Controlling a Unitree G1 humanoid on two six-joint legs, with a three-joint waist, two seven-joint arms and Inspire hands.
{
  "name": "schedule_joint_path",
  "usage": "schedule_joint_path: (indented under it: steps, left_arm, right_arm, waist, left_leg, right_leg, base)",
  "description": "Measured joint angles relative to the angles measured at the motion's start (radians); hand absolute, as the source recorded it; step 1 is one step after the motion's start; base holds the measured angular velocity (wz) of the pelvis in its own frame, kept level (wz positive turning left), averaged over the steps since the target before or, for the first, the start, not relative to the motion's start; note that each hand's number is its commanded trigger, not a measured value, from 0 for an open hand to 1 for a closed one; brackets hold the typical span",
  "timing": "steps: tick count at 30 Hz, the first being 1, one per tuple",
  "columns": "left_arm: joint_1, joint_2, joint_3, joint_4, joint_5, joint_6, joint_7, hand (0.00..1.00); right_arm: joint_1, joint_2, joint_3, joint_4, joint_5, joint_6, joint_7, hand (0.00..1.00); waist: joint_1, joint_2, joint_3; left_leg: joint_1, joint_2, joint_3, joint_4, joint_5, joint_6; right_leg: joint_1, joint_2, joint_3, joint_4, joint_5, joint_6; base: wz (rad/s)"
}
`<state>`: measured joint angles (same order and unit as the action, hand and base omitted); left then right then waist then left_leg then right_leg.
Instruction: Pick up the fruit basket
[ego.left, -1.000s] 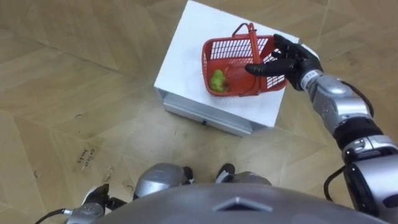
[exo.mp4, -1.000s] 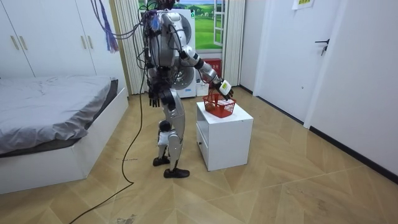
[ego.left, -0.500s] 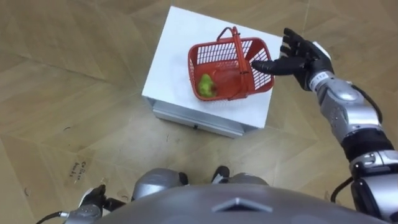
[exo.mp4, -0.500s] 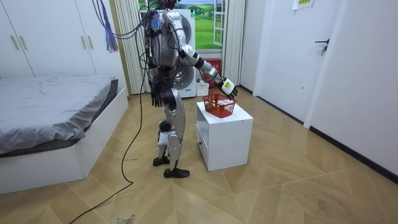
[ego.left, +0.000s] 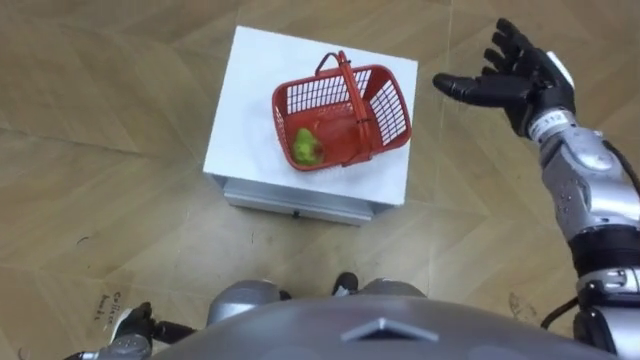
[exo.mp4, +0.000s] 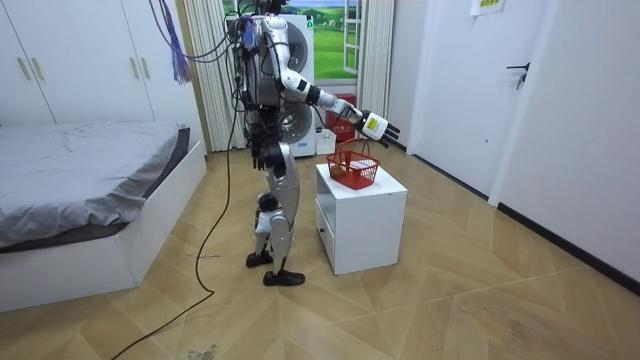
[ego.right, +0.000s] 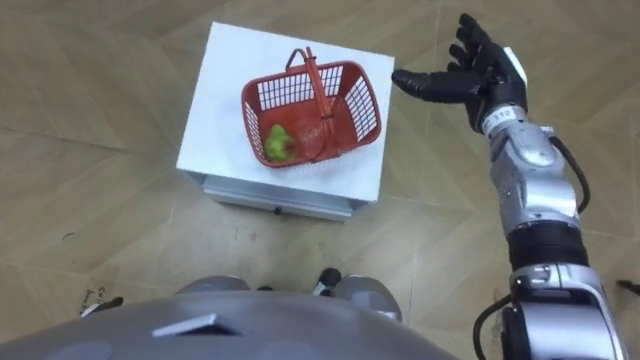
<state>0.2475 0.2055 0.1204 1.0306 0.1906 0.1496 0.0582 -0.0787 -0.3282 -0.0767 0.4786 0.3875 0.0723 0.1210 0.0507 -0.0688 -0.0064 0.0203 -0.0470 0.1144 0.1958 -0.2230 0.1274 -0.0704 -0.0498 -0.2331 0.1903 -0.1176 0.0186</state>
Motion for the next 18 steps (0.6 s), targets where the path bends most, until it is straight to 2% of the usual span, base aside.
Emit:
schedule_joint_path:
  steps: [1,3,4,8,12,14,16,18]
  left_arm:
    - [-0.001,-0.001,0.01,-0.011,0.001,0.002,0.001,0.0]
    - [-0.002,-0.002,0.037,-0.026,0.01,0.003,0.004,0.0]
    - [-0.003,-0.001,0.05,-0.025,0.01,0.004,0.009,0.0]
    - [-0.02,-0.01,0.054,-0.029,-0.008,-0.001,0.026,0.0]
    - [-0.036,-0.014,0.072,-0.058,-0.029,-0.005,0.048,0.0]
    - [-0.053,-0.019,0.065,-0.058,-0.041,-0.007,0.066,0.0]
    - [-0.062,-0.025,0.061,-0.057,-0.044,-0.013,0.07,0.0]
    - [-0.065,-0.03,0.061,-0.048,-0.043,-0.027,0.082,0.0]
  right_arm:
    - [0.022,0.004,-0.017,-0.001,-0.005,0.0,-0.006,0.0]
    - [0.051,0.007,-0.036,0.009,-0.018,0.001,-0.017,0.0]
    - [0.051,0.007,-0.04,0.053,-0.019,0.0,-0.019,0.0]
    - [0.099,0.007,-0.07,0.181,-0.022,0.005,-0.055,0.0]
    - [0.138,0.014,-0.086,0.321,-0.046,0.006,-0.084,0.0]
    - [0.143,0.018,-0.089,0.402,-0.064,0.007,-0.106,0.0]
    - [0.162,0.033,-0.089,0.508,-0.08,0.005,-0.128,0.0]
    - [0.18,0.059,-0.096,0.588,-0.086,0.003,-0.138,0.0]
  waist:
    - [-0.001,0.005,-0.0026]
    - [-0.006,0.007,-0.0022]
    - [-0.023,0.007,-0.0021]
    - [-0.04,0.006,0.0006]
    - [-0.071,0.007,0.0045]
    - [-0.072,0.004,0.002]
    - [-0.072,0.013,0.0069]
    - [-0.074,0.015,0.0069]
  left_leg:
    - [0.004,0.001,0.003,-0.005,0.0,0.0]
    - [0.007,0.001,0.008,-0.01,0.0,0.0]
    - [0.008,0.002,0.007,-0.01,0.0,0.0]
    - [0.027,0.001,0.008,-0.026,0.0,0.0]
    - [0.04,0.004,0.007,-0.05,-0.006,-0.007]
    - [0.05,0.005,0.017,-0.054,-0.006,-0.007]
    - [0.074,0.008,0.023,-0.066,-0.008,-0.008]
    - [0.084,0.013,0.026,-0.068,-0.013,-0.011]
  right_leg:
    - [0.002,0.001,0.002,-0.003,0.001,0.0]
    - [0.002,0.002,0.003,-0.003,0.003,0.0]
    - [0.004,0.002,0.002,-0.003,0.004,0.0]
    - [0.017,0.003,0.005,-0.003,0.005,0.002]
    - [0.017,0.011,0.012,-0.001,0.007,0.004]
    - [0.021,0.017,0.021,0.002,0.007,0.004]
    - [0.035,0.023,0.035,-0.003,0.008,0.004]
    - [0.046,0.027,0.037,-0.005,0.007,0.004]
  base:
    - [0.0]
    - [-0.02]
    - [0.0]
    - [-0.01]
    - [-0.04]
    - [-0.15]
    - [-0.16]
    - [-0.05]
